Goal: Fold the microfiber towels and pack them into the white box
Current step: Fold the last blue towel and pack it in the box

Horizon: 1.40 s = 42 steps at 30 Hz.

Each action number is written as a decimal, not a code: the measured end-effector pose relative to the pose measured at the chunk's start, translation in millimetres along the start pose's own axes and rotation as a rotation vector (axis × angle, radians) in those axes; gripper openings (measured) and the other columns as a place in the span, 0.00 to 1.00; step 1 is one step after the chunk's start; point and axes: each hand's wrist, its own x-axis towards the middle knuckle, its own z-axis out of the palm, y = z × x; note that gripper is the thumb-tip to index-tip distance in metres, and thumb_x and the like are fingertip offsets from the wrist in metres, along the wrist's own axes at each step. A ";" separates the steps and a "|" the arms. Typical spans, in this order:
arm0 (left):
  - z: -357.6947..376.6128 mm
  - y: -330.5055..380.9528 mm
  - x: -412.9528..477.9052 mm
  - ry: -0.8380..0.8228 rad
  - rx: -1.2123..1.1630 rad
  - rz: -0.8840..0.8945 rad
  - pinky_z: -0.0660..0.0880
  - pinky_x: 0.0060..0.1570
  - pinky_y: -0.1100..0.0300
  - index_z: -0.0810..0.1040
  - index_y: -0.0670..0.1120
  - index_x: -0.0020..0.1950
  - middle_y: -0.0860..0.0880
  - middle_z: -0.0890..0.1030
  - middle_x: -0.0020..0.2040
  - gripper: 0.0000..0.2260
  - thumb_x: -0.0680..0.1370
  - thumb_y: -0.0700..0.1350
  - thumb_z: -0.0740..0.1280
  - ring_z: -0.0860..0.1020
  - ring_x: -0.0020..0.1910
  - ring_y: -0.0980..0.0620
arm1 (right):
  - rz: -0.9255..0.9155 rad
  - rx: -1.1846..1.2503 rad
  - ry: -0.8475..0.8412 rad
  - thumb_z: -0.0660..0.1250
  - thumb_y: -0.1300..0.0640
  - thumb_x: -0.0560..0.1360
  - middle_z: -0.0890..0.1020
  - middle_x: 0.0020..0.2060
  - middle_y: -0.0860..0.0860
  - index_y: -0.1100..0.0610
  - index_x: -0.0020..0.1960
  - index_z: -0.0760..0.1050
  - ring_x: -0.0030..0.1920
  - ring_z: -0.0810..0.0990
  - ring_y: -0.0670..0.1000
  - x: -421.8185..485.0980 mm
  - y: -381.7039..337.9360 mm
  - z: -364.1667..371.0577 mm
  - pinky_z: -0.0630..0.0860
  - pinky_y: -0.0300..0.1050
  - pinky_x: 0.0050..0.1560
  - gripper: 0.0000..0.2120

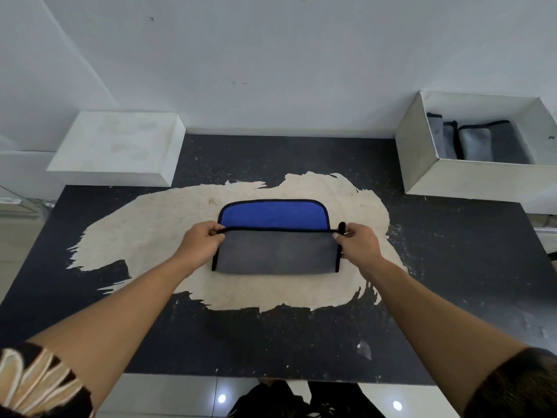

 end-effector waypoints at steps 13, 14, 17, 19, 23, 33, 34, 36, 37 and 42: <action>17.0 20.2 38.7 0.237 0.060 -0.114 0.69 0.52 0.59 0.77 0.44 0.62 0.46 0.80 0.55 0.11 0.81 0.40 0.61 0.76 0.56 0.46 | 0.000 -0.015 0.174 0.65 0.52 0.79 0.81 0.46 0.52 0.55 0.57 0.75 0.46 0.79 0.54 64.7 -48.4 25.6 0.72 0.45 0.45 0.09; 16.3 21.8 42.3 0.236 0.065 -0.119 0.69 0.52 0.59 0.76 0.44 0.62 0.46 0.79 0.55 0.11 0.81 0.41 0.62 0.76 0.57 0.46 | -0.005 -0.015 0.164 0.66 0.52 0.79 0.81 0.45 0.52 0.55 0.57 0.75 0.46 0.80 0.54 67.1 -52.4 27.1 0.73 0.45 0.45 0.10; 16.1 24.6 50.1 0.131 0.101 -0.169 0.70 0.54 0.57 0.75 0.44 0.65 0.45 0.79 0.59 0.15 0.80 0.46 0.66 0.76 0.60 0.44 | 0.008 -0.115 0.072 0.68 0.53 0.77 0.82 0.45 0.52 0.53 0.60 0.73 0.46 0.80 0.54 71.4 -52.1 33.0 0.75 0.46 0.46 0.13; 15.2 27.0 54.3 0.123 0.111 -0.157 0.71 0.58 0.58 0.74 0.44 0.67 0.45 0.78 0.62 0.17 0.79 0.45 0.68 0.76 0.62 0.44 | -0.002 -0.179 0.053 0.68 0.56 0.76 0.82 0.46 0.52 0.54 0.62 0.72 0.46 0.79 0.54 73.8 -50.5 34.6 0.75 0.45 0.47 0.15; 11.4 34.6 60.7 0.237 0.016 -0.098 0.68 0.58 0.60 0.72 0.44 0.68 0.44 0.77 0.63 0.16 0.80 0.42 0.66 0.75 0.63 0.44 | -0.023 -0.109 0.103 0.66 0.59 0.78 0.81 0.48 0.53 0.54 0.63 0.72 0.46 0.78 0.53 78.5 -54.5 33.6 0.72 0.44 0.46 0.14; 6.0 23.3 62.7 0.149 0.043 -0.094 0.70 0.59 0.57 0.69 0.48 0.70 0.44 0.76 0.64 0.20 0.80 0.38 0.67 0.74 0.63 0.44 | -0.053 -0.053 0.122 0.64 0.60 0.79 0.77 0.47 0.49 0.54 0.65 0.70 0.49 0.77 0.53 78.8 -56.7 36.6 0.71 0.44 0.48 0.14; 6.2 22.0 63.4 0.146 0.041 -0.091 0.70 0.57 0.58 0.68 0.48 0.70 0.44 0.76 0.62 0.20 0.80 0.38 0.67 0.75 0.62 0.44 | -0.048 -0.058 0.122 0.64 0.60 0.79 0.77 0.47 0.49 0.54 0.65 0.70 0.50 0.78 0.54 77.7 -57.2 36.8 0.72 0.44 0.48 0.15; 5.6 21.5 63.1 0.138 0.089 -0.099 0.70 0.53 0.58 0.67 0.46 0.71 0.44 0.77 0.57 0.21 0.79 0.40 0.67 0.76 0.60 0.43 | -0.036 -0.117 0.115 0.65 0.59 0.78 0.78 0.51 0.51 0.54 0.66 0.69 0.55 0.78 0.56 73.9 -58.2 37.9 0.73 0.46 0.51 0.17; 5.3 22.4 61.4 0.170 0.204 -0.103 0.70 0.52 0.55 0.66 0.46 0.71 0.44 0.77 0.57 0.22 0.79 0.42 0.68 0.76 0.59 0.42 | -0.051 -0.223 0.131 0.66 0.58 0.77 0.77 0.56 0.53 0.55 0.67 0.67 0.58 0.76 0.58 70.4 -58.1 39.6 0.73 0.48 0.54 0.19; 54.4 30.0 36.1 0.283 0.697 0.379 0.69 0.63 0.43 0.66 0.45 0.75 0.40 0.69 0.72 0.26 0.78 0.49 0.63 0.69 0.68 0.37 | -0.527 -0.661 0.147 0.66 0.49 0.77 0.56 0.77 0.60 0.56 0.77 0.59 0.76 0.57 0.62 21.6 -57.8 84.6 0.60 0.60 0.71 0.32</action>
